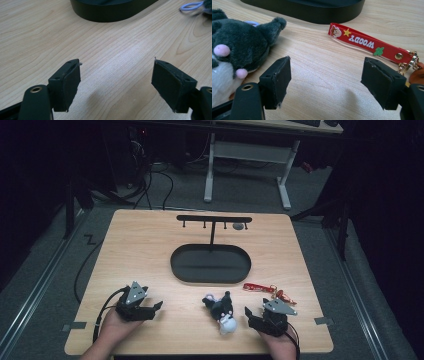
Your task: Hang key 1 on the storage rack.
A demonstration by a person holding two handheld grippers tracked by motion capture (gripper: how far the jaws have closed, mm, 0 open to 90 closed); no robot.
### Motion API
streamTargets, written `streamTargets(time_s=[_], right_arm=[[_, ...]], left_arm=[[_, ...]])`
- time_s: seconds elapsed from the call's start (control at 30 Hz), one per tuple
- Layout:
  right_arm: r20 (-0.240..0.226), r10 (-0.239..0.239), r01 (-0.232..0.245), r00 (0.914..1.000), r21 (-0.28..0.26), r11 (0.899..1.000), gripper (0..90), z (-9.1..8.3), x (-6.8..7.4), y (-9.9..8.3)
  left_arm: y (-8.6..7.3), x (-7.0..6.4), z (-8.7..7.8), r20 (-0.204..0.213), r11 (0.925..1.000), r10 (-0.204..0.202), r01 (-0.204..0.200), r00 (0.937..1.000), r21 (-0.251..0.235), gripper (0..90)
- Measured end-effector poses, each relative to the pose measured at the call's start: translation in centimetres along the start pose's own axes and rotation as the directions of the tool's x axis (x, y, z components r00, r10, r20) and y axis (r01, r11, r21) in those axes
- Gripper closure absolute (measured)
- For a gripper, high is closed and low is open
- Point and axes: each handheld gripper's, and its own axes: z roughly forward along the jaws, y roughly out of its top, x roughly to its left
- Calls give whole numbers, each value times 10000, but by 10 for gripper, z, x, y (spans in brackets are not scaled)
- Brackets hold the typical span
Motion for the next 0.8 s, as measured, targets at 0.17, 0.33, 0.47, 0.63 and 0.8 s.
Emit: streamTargets(time_s=[0.17,0.33,0.47,0.63,0.8], right_arm=[[-21,-69,69,10000,21,10000,237,1,0,0],[-28,-17,17,10000,19,10000,237,1,0,0],[-39,22,-22,10000,-5,10000,238,0,-1,0],[-65,-6,7,10000,62,10000,240,2,0,0],[-84,58,-57,9999,75,10000,240,2,-1,0]], left_arm=[[0,0,-1,6,10000,29,-29,10000,-38,236],[1,-2,0,-13,9999,110,-110,9999,-28,235],[0,-2,0,-20,9999,154,-154,9999,-34,233],[0,-2,0,-52,9999,130,-130,9999,-51,233],[1,-3,1,-47,9998,187,-187,9998,-57,233]])
